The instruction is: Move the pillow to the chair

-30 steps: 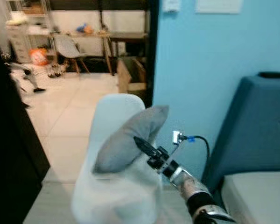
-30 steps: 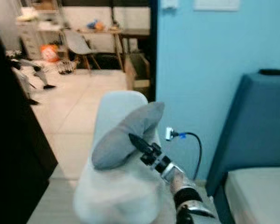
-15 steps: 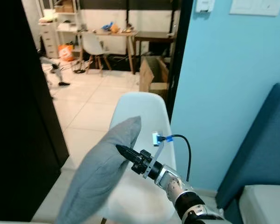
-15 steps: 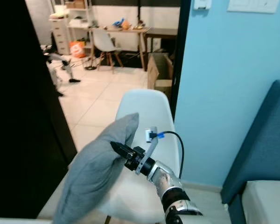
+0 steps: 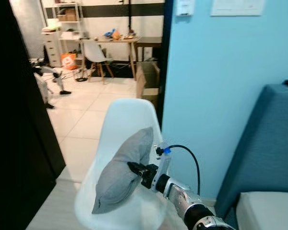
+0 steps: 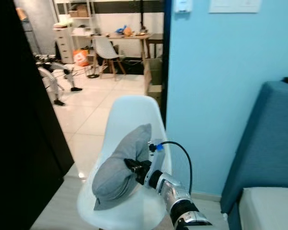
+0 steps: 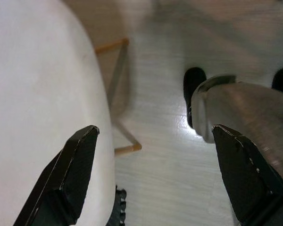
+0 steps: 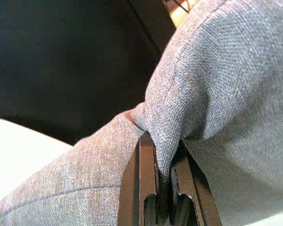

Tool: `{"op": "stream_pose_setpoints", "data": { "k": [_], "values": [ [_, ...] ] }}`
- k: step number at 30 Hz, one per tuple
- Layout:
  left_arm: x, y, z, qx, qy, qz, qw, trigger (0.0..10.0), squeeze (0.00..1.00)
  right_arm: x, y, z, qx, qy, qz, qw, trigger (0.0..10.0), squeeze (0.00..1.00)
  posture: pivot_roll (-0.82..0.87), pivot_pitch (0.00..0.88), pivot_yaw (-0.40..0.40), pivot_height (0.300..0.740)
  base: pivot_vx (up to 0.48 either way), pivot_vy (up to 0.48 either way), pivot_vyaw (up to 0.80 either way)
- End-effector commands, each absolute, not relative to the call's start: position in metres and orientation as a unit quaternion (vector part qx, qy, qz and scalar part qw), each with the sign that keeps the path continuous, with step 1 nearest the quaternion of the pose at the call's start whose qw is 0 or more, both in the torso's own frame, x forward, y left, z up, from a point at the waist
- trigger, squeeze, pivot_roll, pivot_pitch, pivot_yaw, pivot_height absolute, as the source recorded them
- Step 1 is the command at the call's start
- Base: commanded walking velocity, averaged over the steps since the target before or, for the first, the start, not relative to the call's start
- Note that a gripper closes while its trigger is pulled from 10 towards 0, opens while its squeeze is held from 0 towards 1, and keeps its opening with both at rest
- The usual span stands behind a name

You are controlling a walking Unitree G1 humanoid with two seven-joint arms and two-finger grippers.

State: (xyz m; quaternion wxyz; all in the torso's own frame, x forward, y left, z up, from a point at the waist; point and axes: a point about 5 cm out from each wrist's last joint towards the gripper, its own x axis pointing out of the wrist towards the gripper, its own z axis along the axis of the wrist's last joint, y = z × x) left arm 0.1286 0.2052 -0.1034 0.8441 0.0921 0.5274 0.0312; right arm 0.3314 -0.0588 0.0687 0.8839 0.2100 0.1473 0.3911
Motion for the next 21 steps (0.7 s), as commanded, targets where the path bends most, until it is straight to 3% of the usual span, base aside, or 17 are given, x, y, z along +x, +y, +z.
{"op": "stream_pose_setpoints", "data": {
  "k": [1,6,21],
  "values": [
    [0.129,0.208,-0.103,0.089,0.526,0.033,0.845,10.0,0.0,0.328,-0.047,0.069,0.197,0.143,0.406,0.881,10.0,0.0,0.02,0.004,-0.029,0.74,0.0,0.0,0.0],
    [0.13,0.207,-0.103,0.092,0.525,0.029,0.846,10.0,0.0,0.328,-0.045,0.07,0.21,0.137,0.404,0.88,10.0,0.0,0.02,0.005,-0.029,0.74,0.0,0.0,0.0],
    [0.129,0.207,-0.103,0.096,0.526,0.025,0.845,10.0,0.0,0.331,-0.042,0.079,0.238,0.113,0.419,0.869,10.0,0.0,0.02,0.004,-0.024,0.74,0.275,0.0,0.0]
  ]
}}
